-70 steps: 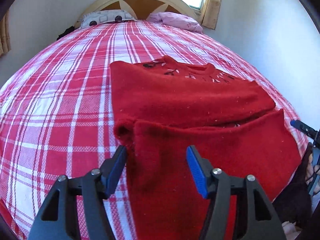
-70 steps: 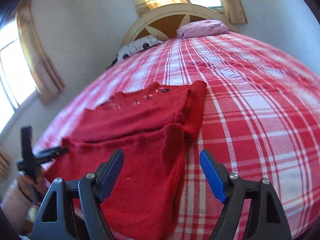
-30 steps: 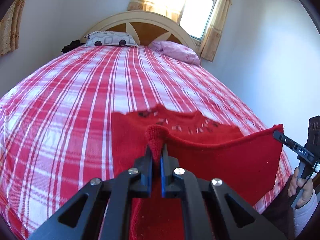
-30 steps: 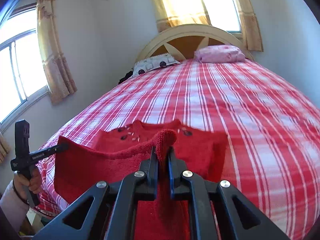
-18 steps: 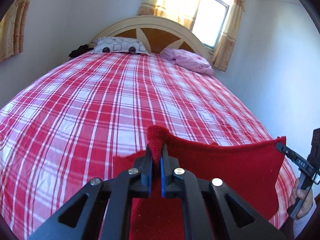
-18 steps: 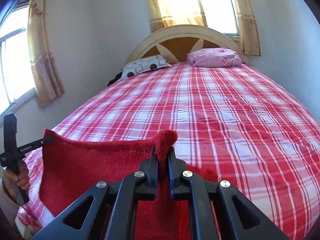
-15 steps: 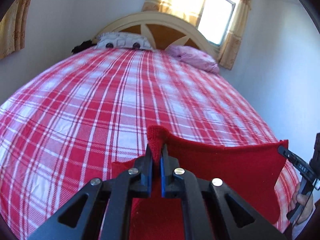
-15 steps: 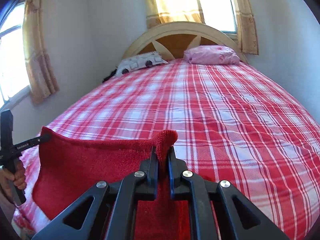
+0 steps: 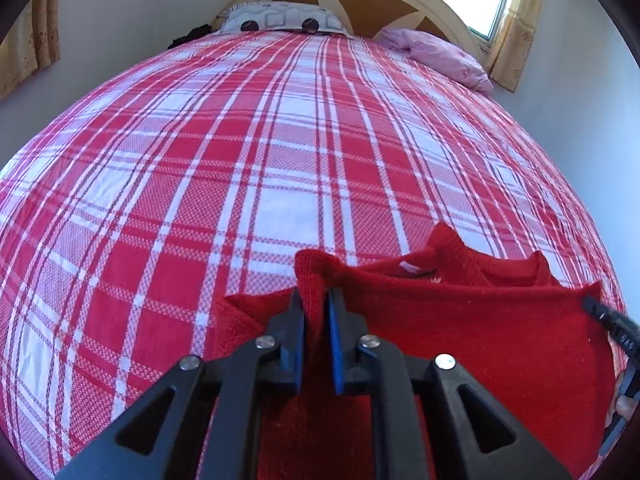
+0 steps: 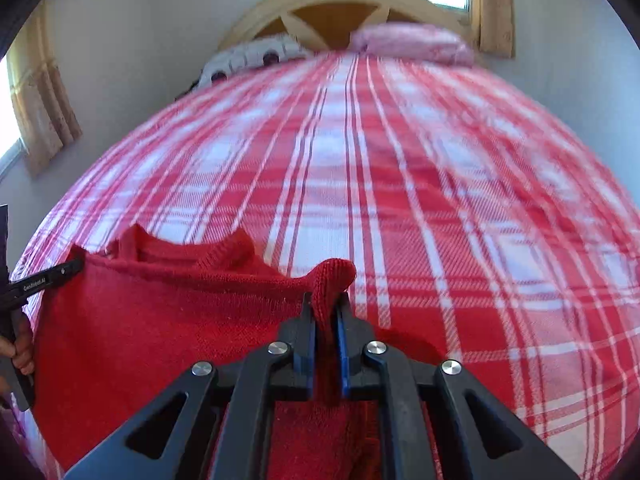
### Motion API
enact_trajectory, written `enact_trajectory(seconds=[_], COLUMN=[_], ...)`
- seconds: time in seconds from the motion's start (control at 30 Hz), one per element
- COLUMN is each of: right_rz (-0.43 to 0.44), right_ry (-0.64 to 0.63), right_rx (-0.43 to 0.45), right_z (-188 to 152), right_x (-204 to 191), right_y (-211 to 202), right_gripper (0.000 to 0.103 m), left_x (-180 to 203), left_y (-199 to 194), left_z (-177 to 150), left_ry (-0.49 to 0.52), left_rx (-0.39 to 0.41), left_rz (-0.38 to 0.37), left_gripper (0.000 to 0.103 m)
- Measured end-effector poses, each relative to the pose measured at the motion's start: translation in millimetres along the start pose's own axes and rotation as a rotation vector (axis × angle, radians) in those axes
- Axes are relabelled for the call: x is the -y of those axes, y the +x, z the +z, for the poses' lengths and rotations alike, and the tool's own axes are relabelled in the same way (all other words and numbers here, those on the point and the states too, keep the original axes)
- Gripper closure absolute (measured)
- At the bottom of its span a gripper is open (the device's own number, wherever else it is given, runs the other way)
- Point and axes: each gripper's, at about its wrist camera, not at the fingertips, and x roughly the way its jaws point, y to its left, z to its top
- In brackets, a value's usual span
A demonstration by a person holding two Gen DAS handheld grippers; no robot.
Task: Fold small clothes
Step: 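Grasp the hem with both tools and lift it toward the collar, then lay the hem over the collar and open both tools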
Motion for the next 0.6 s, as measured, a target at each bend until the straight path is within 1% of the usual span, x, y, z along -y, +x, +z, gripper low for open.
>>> enact_trajectory(seconds=[0.03, 0.07, 0.1, 0.13, 0.2, 0.23, 0.27, 0.33, 0.37, 0.43, 0.53, 0.6], right_rz=[-0.005, 0.007, 0.027, 0.033, 0.037, 0.054, 0.057, 0.060, 0.067, 0.080, 0.106, 0.098], right_ry=[0.020, 0.037, 0.056, 0.079, 0.136, 0.170, 0.186, 0.197, 0.190, 0.156, 0.073, 0.027], right_rx=[-0.055, -0.071, -0.066, -0.046, 0.052, 0.125, 0.165, 0.221, 0.228, 0.224, 0.191, 0.162], right_z=[0.9, 1.7, 3.3, 5.7, 8.3, 5.5, 1.3, -11.2, -20.7, -40.8, -71.4, -93.3], right_x=[4.2, 6.3, 10.1, 14.9, 25.6, 31.6, 33.4, 32.3, 27.2, 11.3, -23.8, -44.1], right_y=[7.6, 7.4, 3.3, -5.7, -38.4, -63.6, -79.8, -111.2, -123.9, -138.0, -140.5, -135.4], right_gripper=[0.084, 0.083, 0.083, 0.083, 0.083, 0.083, 0.083, 0.083, 0.083, 0.083, 0.083, 0.083], left_x=[-0.5, -1.5, -4.4, -6.2, -14.7, -18.3, -19.6, -20.6, -18.0, -11.3, 8.2, 21.0], left_y=[-0.8, -3.4, -10.9, -15.4, -40.6, -55.8, -64.1, -85.7, -97.7, -104.7, -107.9, -106.5], left_z=[1.8, 3.9, 6.9, 8.3, 8.7, 6.2, 3.8, -7.6, -19.4, -33.9, -64.5, -82.7], left_ry=[-0.002, -0.002, 0.000, 0.000, 0.001, 0.004, 0.008, 0.022, 0.032, 0.054, 0.102, 0.131], left_rx=[-0.008, -0.013, -0.011, -0.006, 0.041, 0.069, 0.082, 0.106, 0.111, 0.102, 0.067, 0.046], left_rz=[0.003, 0.009, 0.025, 0.038, 0.050, 0.062, 0.074, 0.092, 0.079, 0.054, 0.050, 0.064], left_gripper=[0.083, 0.081, 0.080, 0.076, 0.065, 0.054, 0.048, 0.048, 0.048, 0.048, 0.048, 0.048])
